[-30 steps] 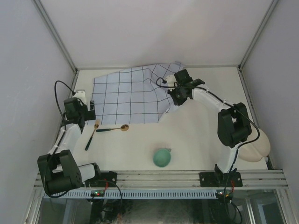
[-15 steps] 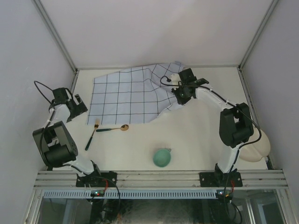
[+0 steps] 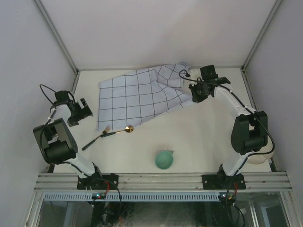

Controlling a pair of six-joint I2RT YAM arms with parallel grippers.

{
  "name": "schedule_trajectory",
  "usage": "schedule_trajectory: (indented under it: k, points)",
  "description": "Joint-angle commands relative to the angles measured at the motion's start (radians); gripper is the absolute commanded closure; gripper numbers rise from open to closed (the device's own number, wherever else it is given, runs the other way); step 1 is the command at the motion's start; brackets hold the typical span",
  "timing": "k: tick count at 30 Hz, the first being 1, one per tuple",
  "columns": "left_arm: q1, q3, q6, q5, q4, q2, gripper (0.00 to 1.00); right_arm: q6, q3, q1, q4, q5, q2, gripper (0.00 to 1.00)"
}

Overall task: Set the dinner table for one person
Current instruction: Pick up the napkin from the corner of the board.

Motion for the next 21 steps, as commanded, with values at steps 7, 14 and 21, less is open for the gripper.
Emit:
schedule_trajectory:
  k: [7,14,21]
  points:
    - [0.043,-0.027,0.094,0.124,-0.003,-0.027,0.02,-0.008,-0.026,-0.051,-0.013,-0.032,-0.076,1.0]
    - [0.038,0.038,0.066,0.231,-0.042,-0.029,0.01,0.032,-0.048,-0.001,0.094,0.07,-0.033,1.0]
    - [-0.077,0.063,0.07,0.255,-0.056,-0.045,0.0,0.039,-0.019,0.016,0.146,0.057,0.018,1.0]
